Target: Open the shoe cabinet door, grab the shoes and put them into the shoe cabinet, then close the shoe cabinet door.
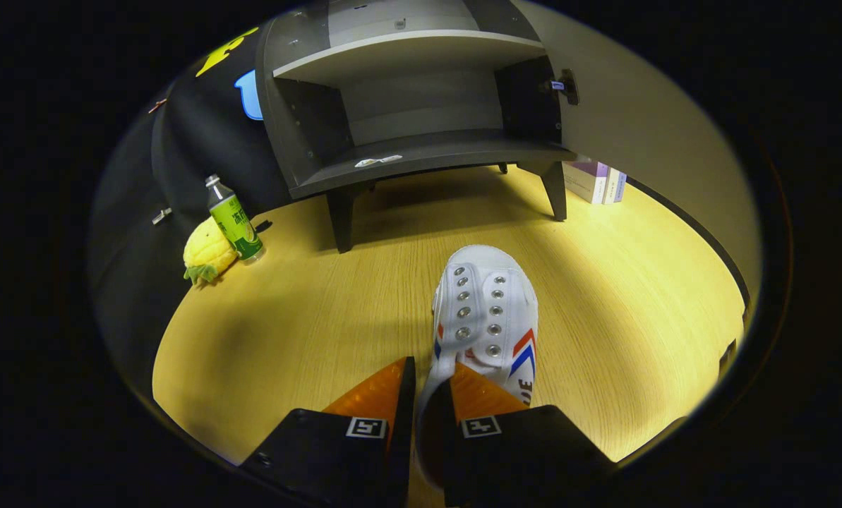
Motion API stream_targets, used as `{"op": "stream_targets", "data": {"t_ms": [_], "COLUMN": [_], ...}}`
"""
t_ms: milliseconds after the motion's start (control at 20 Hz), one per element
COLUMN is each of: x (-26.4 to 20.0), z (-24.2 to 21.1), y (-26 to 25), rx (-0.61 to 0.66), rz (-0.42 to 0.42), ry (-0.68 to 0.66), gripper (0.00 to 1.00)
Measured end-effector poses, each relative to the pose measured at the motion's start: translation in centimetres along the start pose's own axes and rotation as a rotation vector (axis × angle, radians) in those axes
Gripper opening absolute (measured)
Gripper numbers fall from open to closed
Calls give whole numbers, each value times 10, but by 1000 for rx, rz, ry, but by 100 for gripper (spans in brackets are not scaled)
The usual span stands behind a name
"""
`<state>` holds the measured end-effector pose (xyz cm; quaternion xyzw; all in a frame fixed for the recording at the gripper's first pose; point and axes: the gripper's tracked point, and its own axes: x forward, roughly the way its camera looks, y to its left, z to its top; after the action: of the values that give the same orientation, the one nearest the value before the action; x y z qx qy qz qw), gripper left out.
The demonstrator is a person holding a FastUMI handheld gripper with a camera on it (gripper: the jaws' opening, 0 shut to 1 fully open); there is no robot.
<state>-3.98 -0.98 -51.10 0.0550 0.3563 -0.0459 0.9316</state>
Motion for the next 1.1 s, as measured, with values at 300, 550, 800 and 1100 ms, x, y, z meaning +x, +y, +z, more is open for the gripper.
{"op": "stream_targets", "data": {"t_ms": [300, 550, 800, 1100], "x": [3, -15, -26, -55], "z": [0, 36, 56, 86], "y": [-4, -5, -10, -2], "rx": [-16, -96, -75, -64], "rz": [-37, -82, -74, -60], "ry": [-1, -108, -134, -196], "gripper": [5, 4, 5, 4]}}
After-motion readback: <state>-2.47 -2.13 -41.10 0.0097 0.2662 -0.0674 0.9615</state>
